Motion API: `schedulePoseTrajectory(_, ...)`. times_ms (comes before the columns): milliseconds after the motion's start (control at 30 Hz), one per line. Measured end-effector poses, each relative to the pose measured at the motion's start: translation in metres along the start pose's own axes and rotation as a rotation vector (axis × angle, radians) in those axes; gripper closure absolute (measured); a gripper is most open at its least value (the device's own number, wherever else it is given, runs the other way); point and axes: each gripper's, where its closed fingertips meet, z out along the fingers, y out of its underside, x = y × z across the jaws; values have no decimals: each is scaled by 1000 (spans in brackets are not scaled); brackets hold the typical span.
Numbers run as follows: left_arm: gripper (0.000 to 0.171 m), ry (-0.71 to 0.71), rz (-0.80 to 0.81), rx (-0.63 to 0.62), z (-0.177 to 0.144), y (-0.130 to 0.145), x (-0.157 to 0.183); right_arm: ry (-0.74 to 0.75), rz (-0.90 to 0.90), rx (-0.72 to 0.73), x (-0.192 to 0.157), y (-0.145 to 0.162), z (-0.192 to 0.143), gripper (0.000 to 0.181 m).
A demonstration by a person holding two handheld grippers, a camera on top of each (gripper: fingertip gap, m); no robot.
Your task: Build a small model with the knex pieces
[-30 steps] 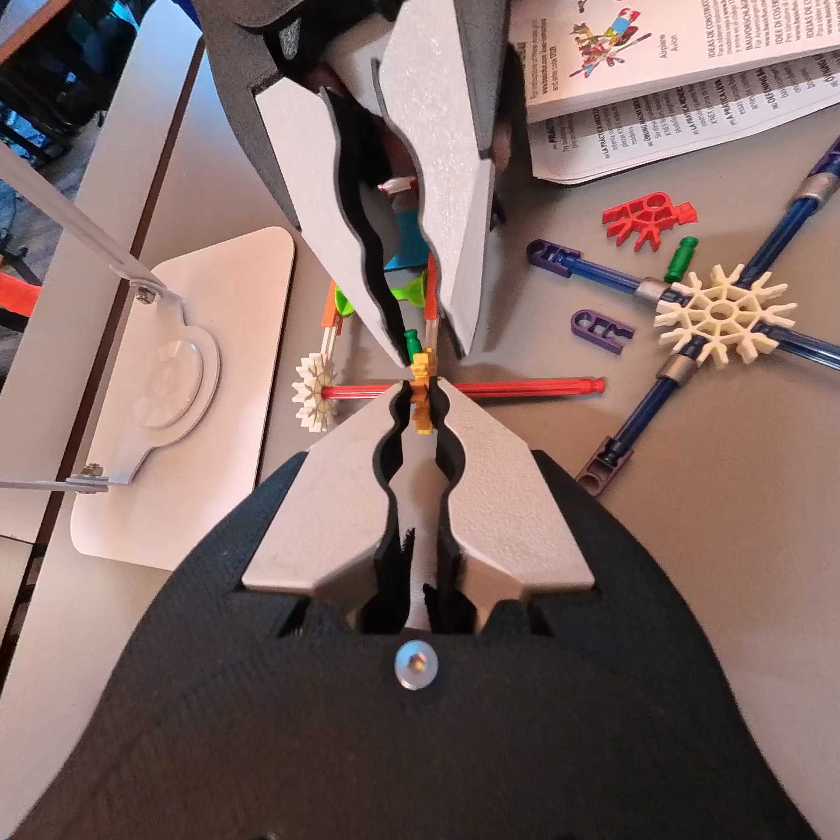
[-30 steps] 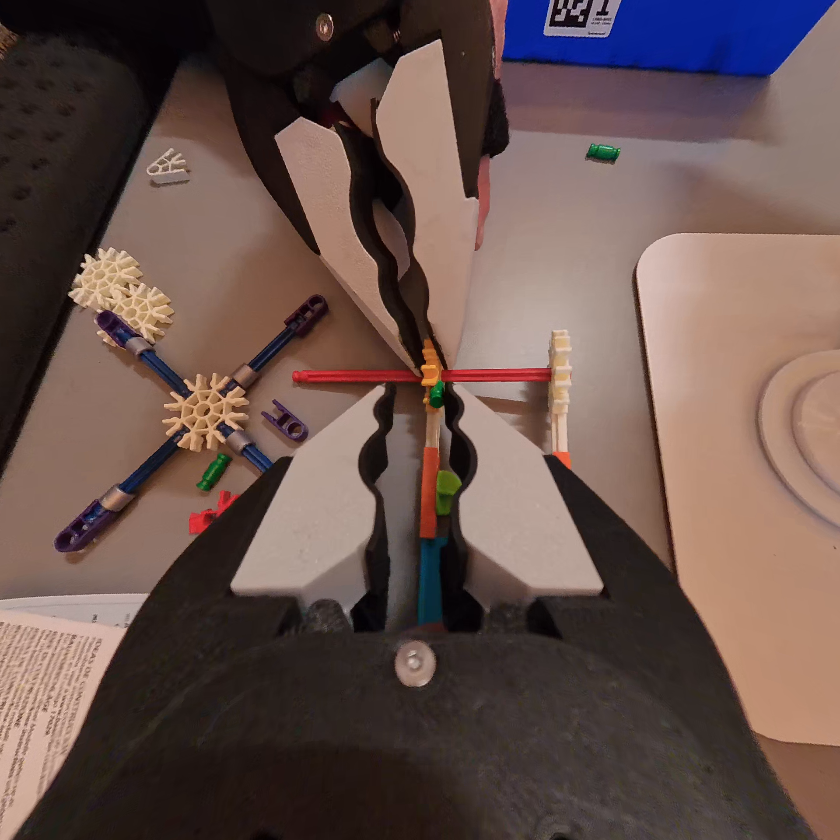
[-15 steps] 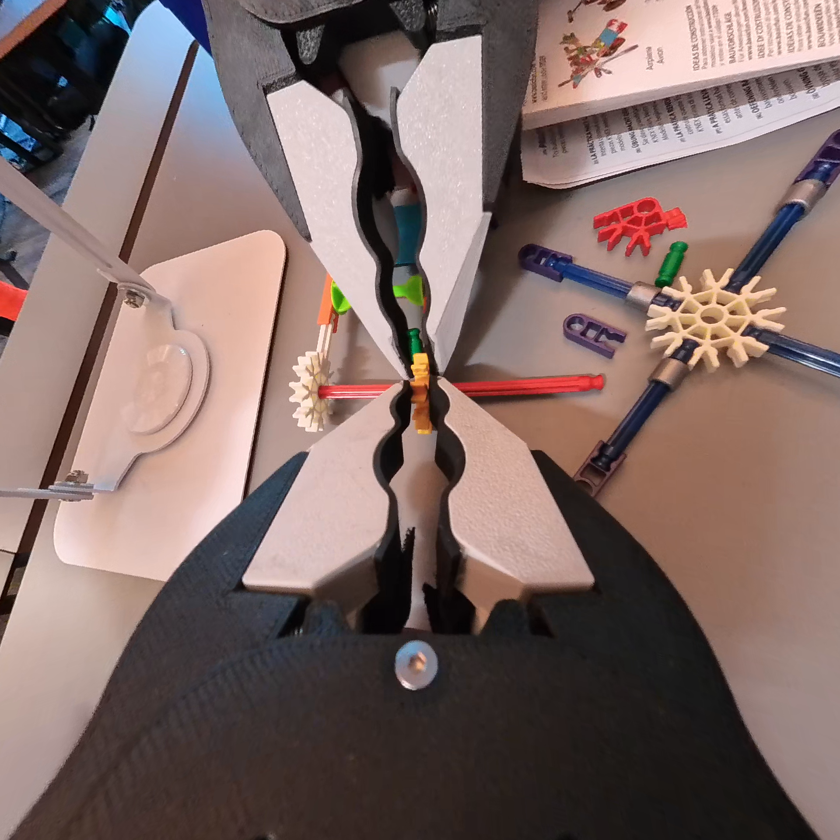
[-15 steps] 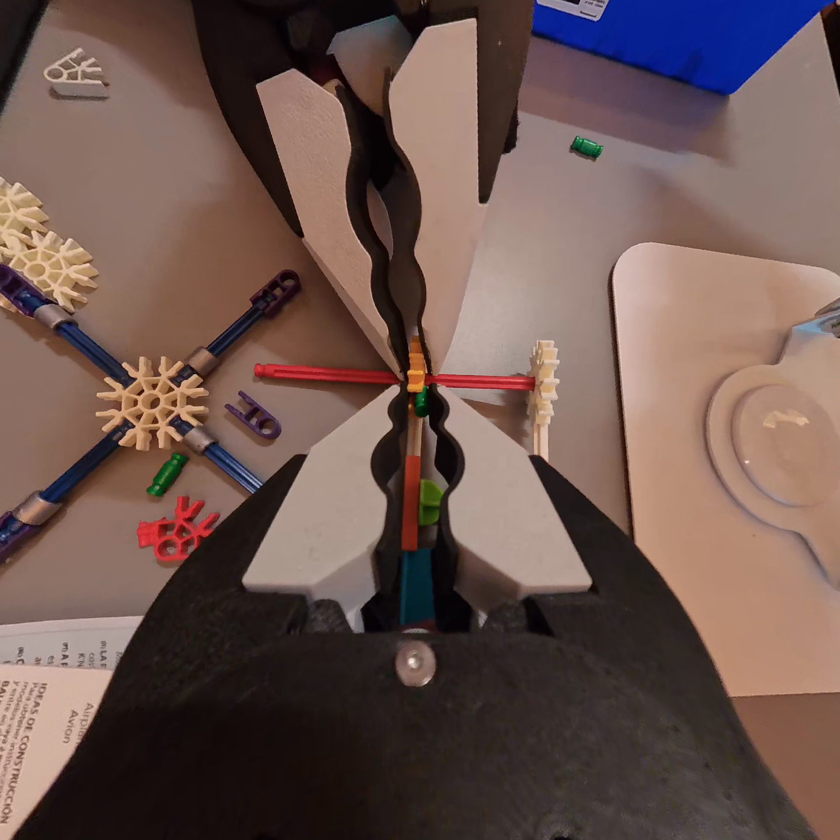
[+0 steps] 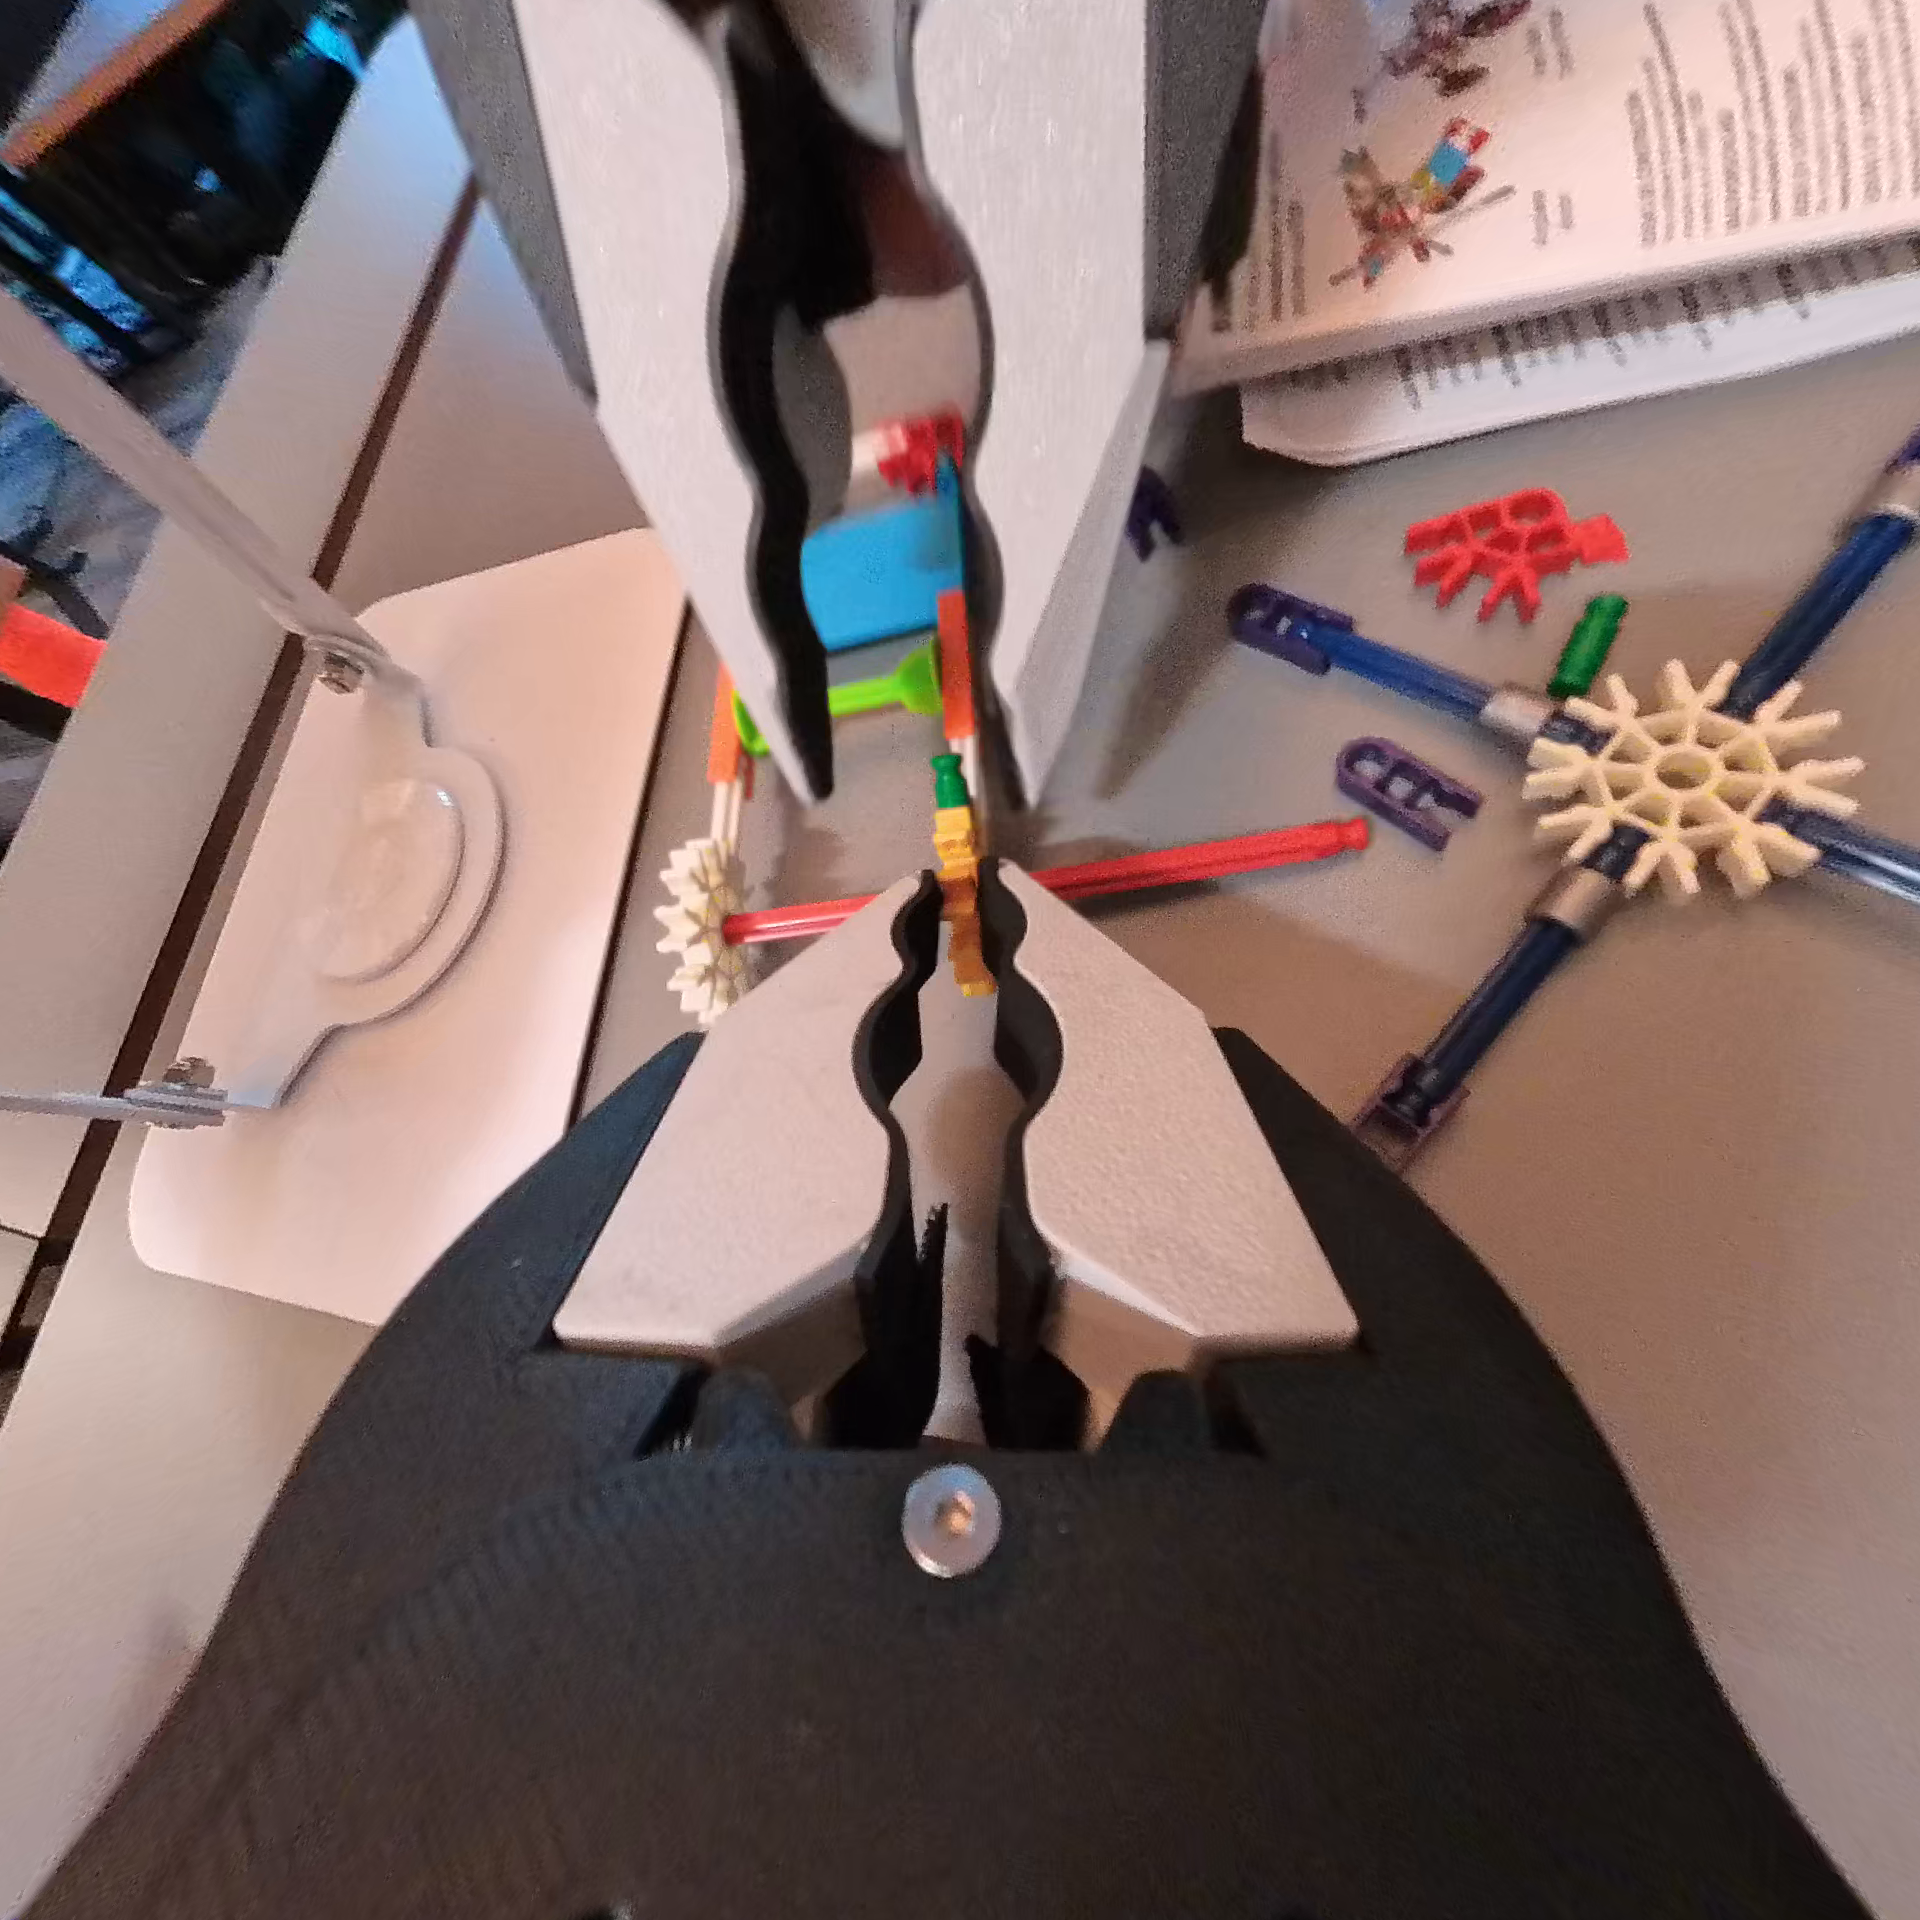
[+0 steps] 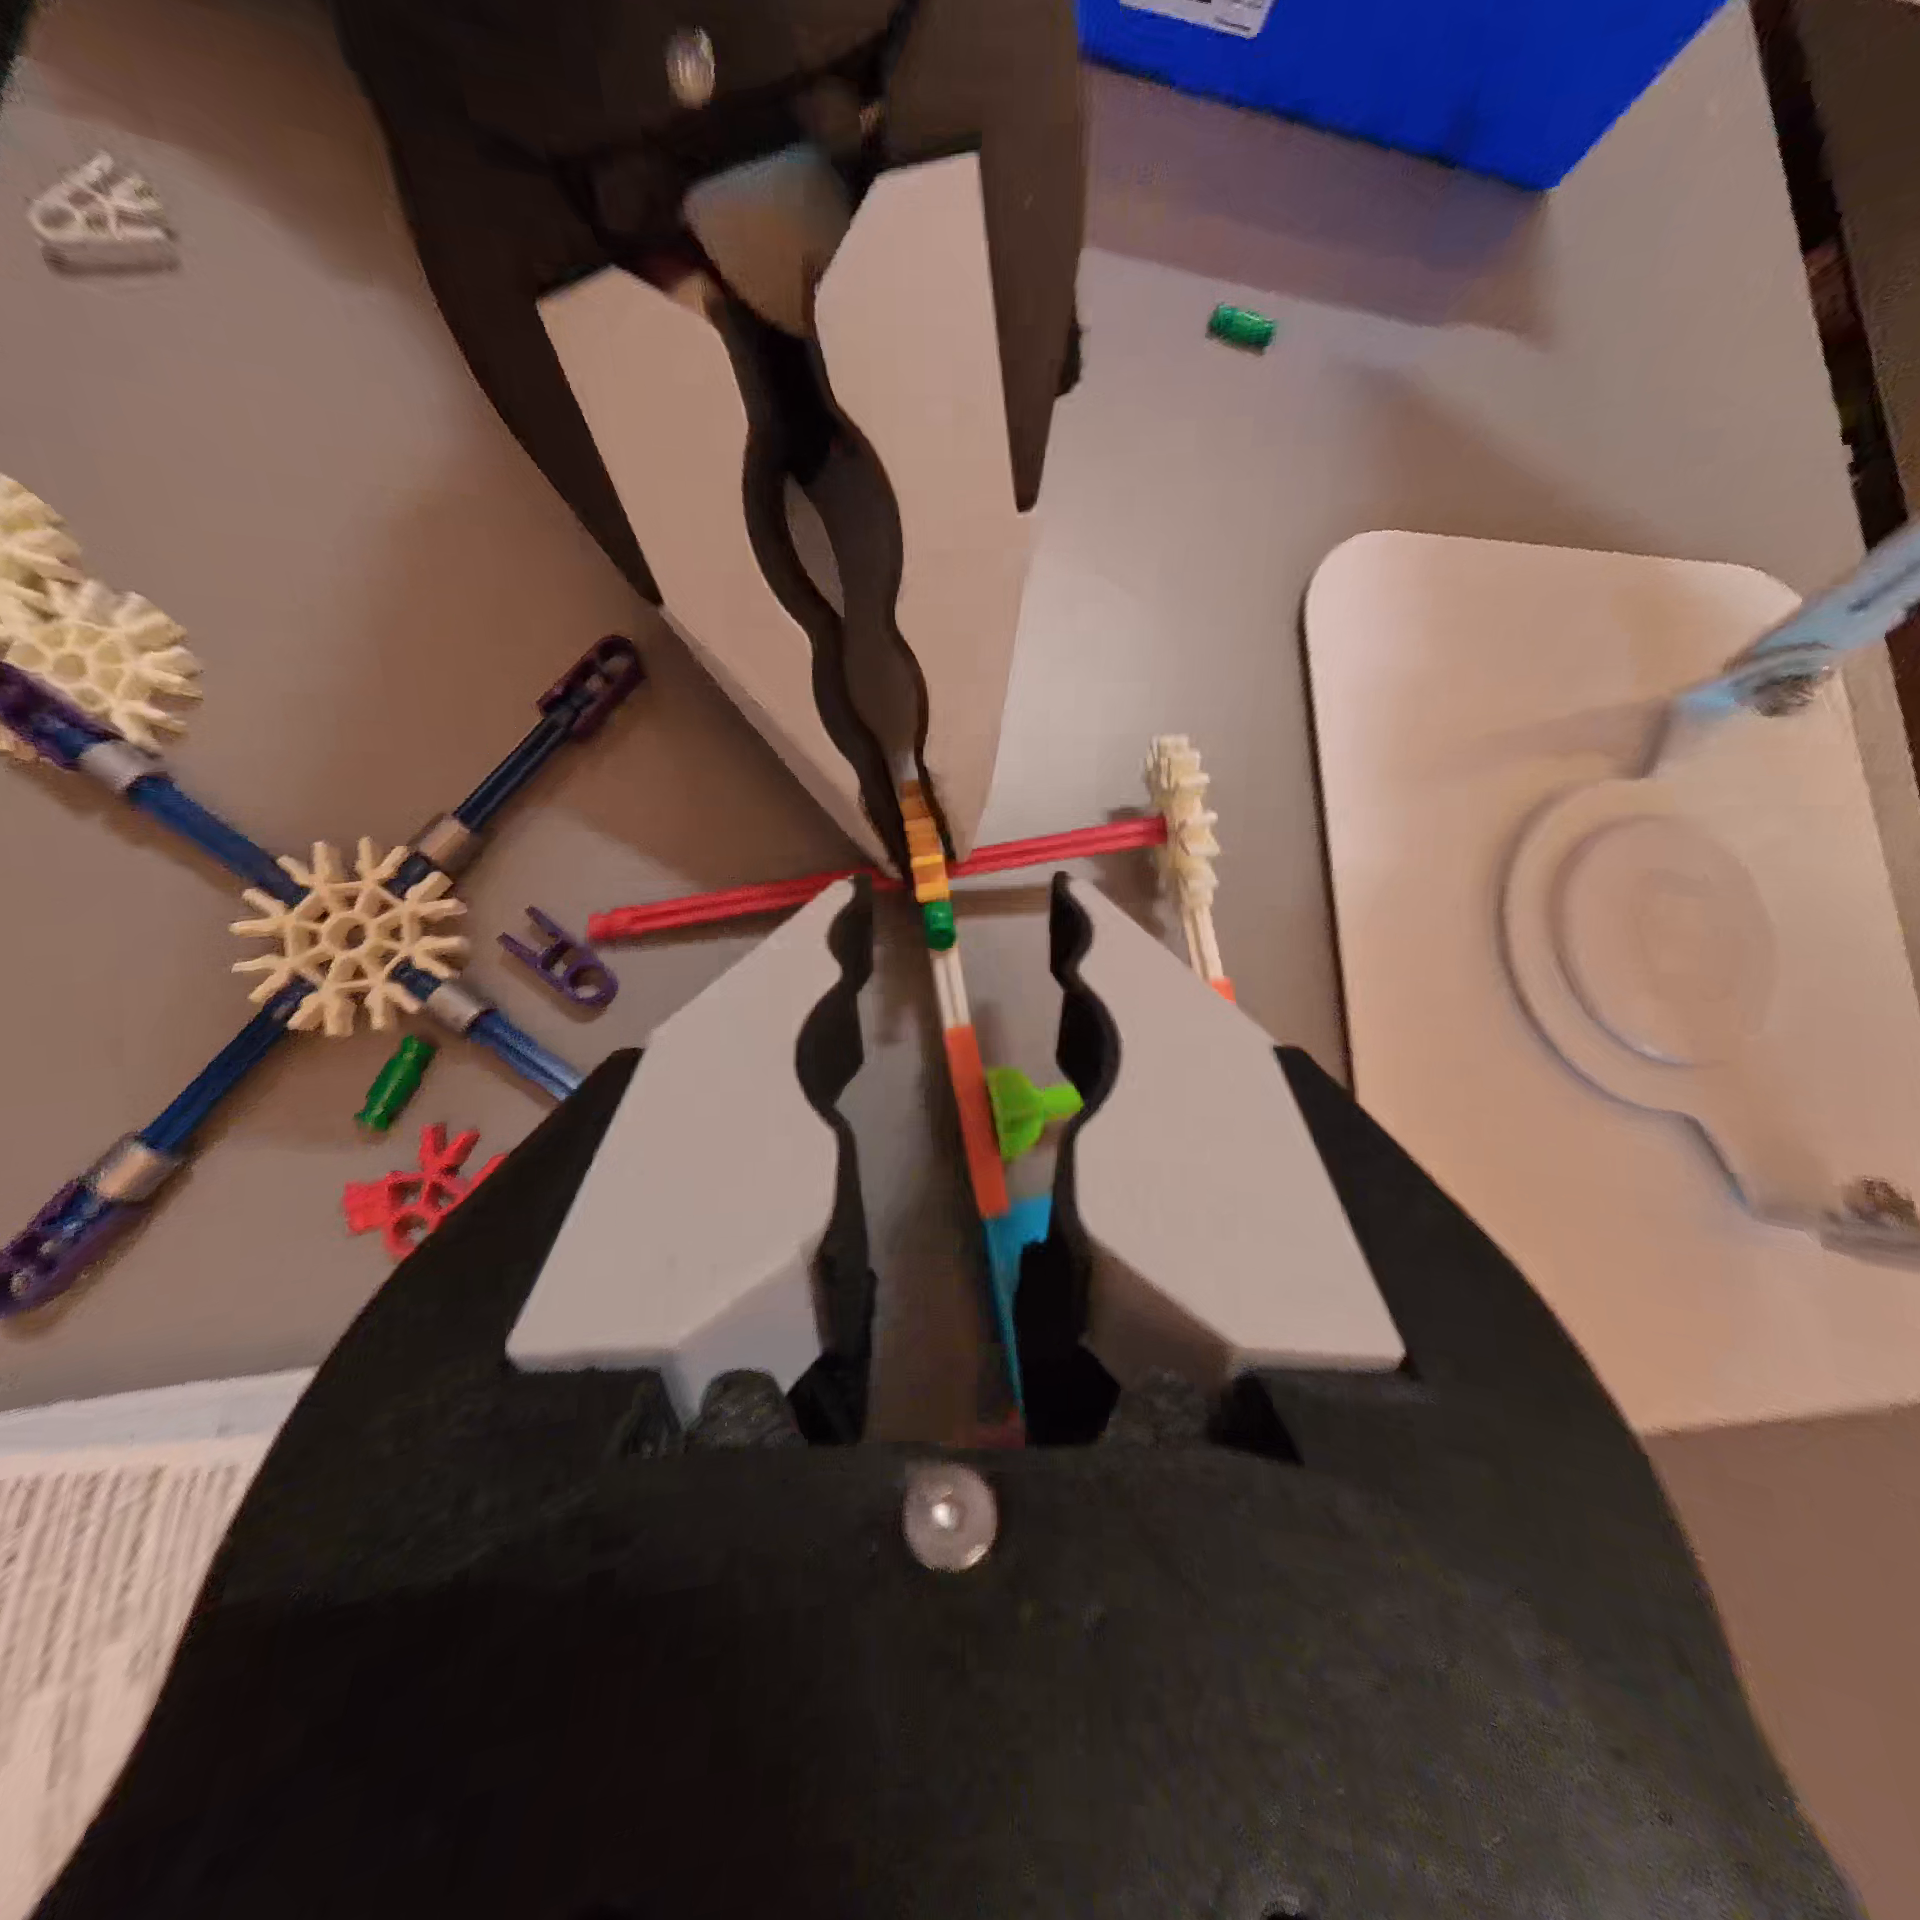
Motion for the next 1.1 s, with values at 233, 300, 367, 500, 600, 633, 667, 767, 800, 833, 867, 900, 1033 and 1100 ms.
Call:
schedulePoseTrajectory(233, 166, -11, -72, -8, -2, 2, -6, 74, 29, -41, 19, 8, -61, 158)
schedulePoseTrajectory(300, 160, -11, -67, -22, -3, 2, -5, 111, 19, -59, 23, 10, -69, 157)
schedulePoseTrajectory(367, 151, -28, -53, -30, -9, -1, -7, 139, 6, -85, 23, 12, -76, 158)
schedulePoseTrajectory(500, 141, -49, -63, 7, -31, -22, -12, 234, -61, -160, 20, 8, -94, 159)
schedulePoseTrajectory(600, 138, -121, -11, 18, -64, -48, -17, 288, -126, -182, 9, -3, -103, 159)
schedulePoseTrajectory(633, 139, -163, 9, 23, -80, -59, -20, 294, -143, -174, 3, -8, -104, 159)
schedulePoseTrajectory(667, 138, -209, 26, 21, -99, -67, -24, 298, -156, -163, -3, -13, -105, 159)
schedulePoseTrajectory(767, 142, -365, 75, -9, -165, -78, -38, 328, -185, -146, -10, -18, -104, 160)
schedulePoseTrajectory(800, 142, -397, 77, -60, -185, -70, -44, 337, -191, -135, -11, -18, -103, 160)
schedulePoseTrajectory(833, 145, -441, 77, -102, -206, -60, -52, 343, -187, -123, -11, -17, -102, 161)
schedulePoseTrajectory(867, 147, -459, 58, -140, -224, -48, -58, 343, -178, -115, -11, -15, -100, 162)
schedulePoseTrajectory(900, 146, -443, 18, -192, -238, -31, -61, 339, -171, -108, -10, -12, -97, 162)
schedulePoseTrajectory(1033, 148, -392, -148, -390, -275, 48, -77, 316, -155, -86, -11, -1, -84, 165)
schedulePoseTrajectory(1100, 149, -320, -256, -471, -278, 88, -73, 305, -150, -90, -11, 5, -77, 165)
